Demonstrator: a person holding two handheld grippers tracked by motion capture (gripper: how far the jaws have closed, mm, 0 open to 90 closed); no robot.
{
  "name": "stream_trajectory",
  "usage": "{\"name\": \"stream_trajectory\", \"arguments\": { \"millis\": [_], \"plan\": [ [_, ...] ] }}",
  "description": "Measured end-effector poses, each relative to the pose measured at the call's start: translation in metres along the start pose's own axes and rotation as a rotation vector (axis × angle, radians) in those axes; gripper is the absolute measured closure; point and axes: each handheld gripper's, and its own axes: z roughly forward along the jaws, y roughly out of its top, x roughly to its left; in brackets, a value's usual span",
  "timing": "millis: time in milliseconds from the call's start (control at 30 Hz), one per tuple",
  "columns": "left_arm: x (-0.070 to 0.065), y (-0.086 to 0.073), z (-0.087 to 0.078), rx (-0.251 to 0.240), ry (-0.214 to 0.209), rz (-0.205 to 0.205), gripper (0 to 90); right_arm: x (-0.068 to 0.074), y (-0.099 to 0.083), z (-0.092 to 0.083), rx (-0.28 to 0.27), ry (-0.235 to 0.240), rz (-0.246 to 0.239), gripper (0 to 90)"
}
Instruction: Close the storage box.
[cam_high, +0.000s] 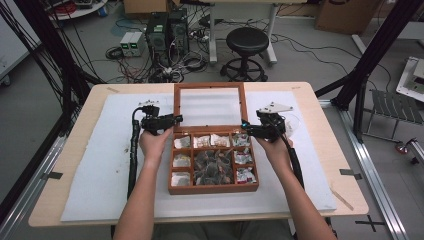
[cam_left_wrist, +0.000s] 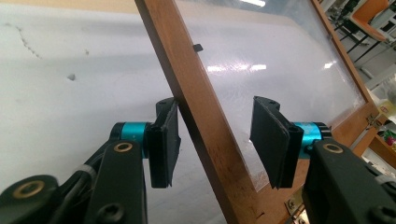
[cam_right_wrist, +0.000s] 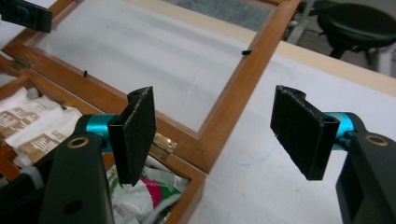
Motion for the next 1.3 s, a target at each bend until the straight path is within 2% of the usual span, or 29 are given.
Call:
{"name": "stream_trajectory", "arguments": {
  "millis": [100,167,200,267,300,333,367,400,433,467,533,567,700,833,1033,1300],
  "plan": [
    [-0.002,0.001,-0.003,-0.018,0.004,0.026,54.7,-0.001,0.007,0.012,0.008,0.025,0.03,31.6],
    [-0.003,0.001,-0.004,-0.025,0.006,0.029,55.1,-0.002,0.007,0.016,0.007,0.034,0.049,31.7],
    [-0.004,0.001,-0.005,-0.033,0.009,0.047,55.9,-0.006,0.007,0.026,0.032,0.033,0.078,31.3],
    [-0.005,0.0,-0.006,-0.039,0.011,0.053,56.4,-0.009,0.006,0.032,0.053,0.022,0.098,30.3],
    [-0.005,0.0,-0.007,-0.048,0.01,0.068,56.7,-0.011,0.005,0.034,0.054,0.022,0.117,30.1],
    [-0.005,0.0,-0.007,-0.048,0.01,0.068,57.2,-0.011,0.005,0.034,0.054,0.022,0.117,30.1],
    [-0.006,-0.001,-0.009,-0.064,0.011,0.081,57.8,-0.015,0.005,0.037,0.041,0.03,0.146,29.3],
    [-0.006,-0.001,-0.009,-0.064,0.011,0.081,58.4,-0.015,0.005,0.037,0.041,0.03,0.146,29.3],
    [-0.007,-0.001,-0.01,-0.07,0.013,0.087,59.0,-0.019,0.006,0.039,0.036,0.05,0.157,29.3],
    [-0.009,-0.001,-0.012,-0.085,0.015,0.107,59.4,-0.02,0.006,0.041,0.032,0.055,0.154,29.5],
    [-0.01,-0.001,-0.013,-0.089,0.018,0.113,59.8,-0.02,0.006,0.042,0.029,0.056,0.152,30.3],
    [-0.011,-0.002,-0.014,-0.095,0.019,0.12,60.7,-0.02,0.005,0.045,0.032,0.079,0.152,36.6],
    [-0.015,-0.001,-0.019,-0.104,0.034,0.167,61.9,-0.016,0.004,0.049,0.043,0.096,0.123,41.8],
    [-0.018,-0.003,-0.022,-0.126,0.04,0.183,63.2,-0.019,0.005,0.045,0.028,0.109,0.131,46.6],
    [-0.022,-0.005,-0.027,-0.15,0.045,0.217,63.5,-0.016,0.008,0.038,0.011,0.095,0.092,47.9],
    [-0.035,-0.007,-0.039,-0.158,0.062,0.3,62.2,-0.008,0.012,0.026,-0.026,0.065,0.039,47.9]
  ]
}}
